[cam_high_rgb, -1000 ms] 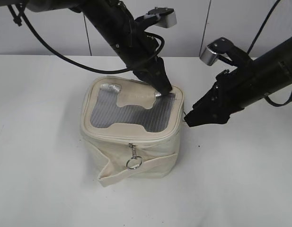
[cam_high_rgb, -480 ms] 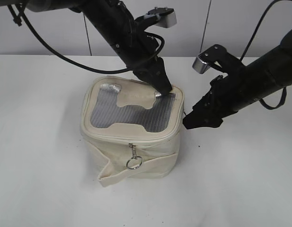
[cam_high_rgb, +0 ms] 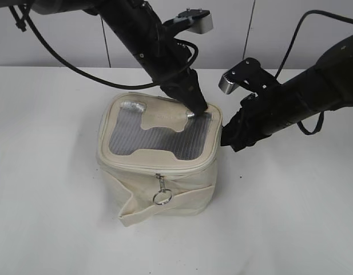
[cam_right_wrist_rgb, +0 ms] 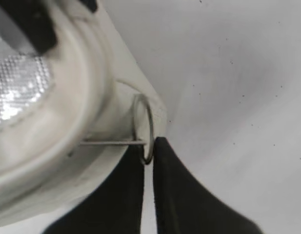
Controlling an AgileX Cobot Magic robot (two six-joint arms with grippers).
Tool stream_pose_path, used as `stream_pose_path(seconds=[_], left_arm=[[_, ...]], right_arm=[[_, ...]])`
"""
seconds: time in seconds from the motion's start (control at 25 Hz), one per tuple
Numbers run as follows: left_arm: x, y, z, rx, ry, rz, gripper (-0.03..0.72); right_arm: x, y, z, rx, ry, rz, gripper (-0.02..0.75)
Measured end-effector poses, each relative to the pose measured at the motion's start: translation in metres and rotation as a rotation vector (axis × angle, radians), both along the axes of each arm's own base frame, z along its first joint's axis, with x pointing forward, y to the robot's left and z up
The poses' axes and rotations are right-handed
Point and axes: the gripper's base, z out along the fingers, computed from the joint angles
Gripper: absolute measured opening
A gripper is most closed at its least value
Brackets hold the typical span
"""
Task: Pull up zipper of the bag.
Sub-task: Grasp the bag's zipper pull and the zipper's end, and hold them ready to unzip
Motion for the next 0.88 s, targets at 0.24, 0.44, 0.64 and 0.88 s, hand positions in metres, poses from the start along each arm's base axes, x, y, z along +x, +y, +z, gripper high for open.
stream_pose_path(seconds=[0.24, 0.44, 0.64, 0.88], left_arm=[[0.0, 0.0, 0.0, 0.0, 0.001, -0.001, 0.066], [0.0, 0.0, 0.0, 0.003, 0.008, 0.008, 0.066], [0.0, 0.0, 0.0, 0.004, 0.015, 0.021, 0.066], [0.0, 0.0, 0.0, 0.006, 0.021, 0.032, 0.066]], right_arm=[[-0.003, 0.002, 0.005, 0.031, 0.052, -0.009, 0.005], [-0.012, 0.0, 0.02, 0.022, 0.096, -0.006, 0.005], [-0.022, -0.004, 0.036, -0.004, 0.129, 0.006, 0.005], [-0.029, -0.008, 0.036, -0.047, 0.197, 0.024, 0.005]])
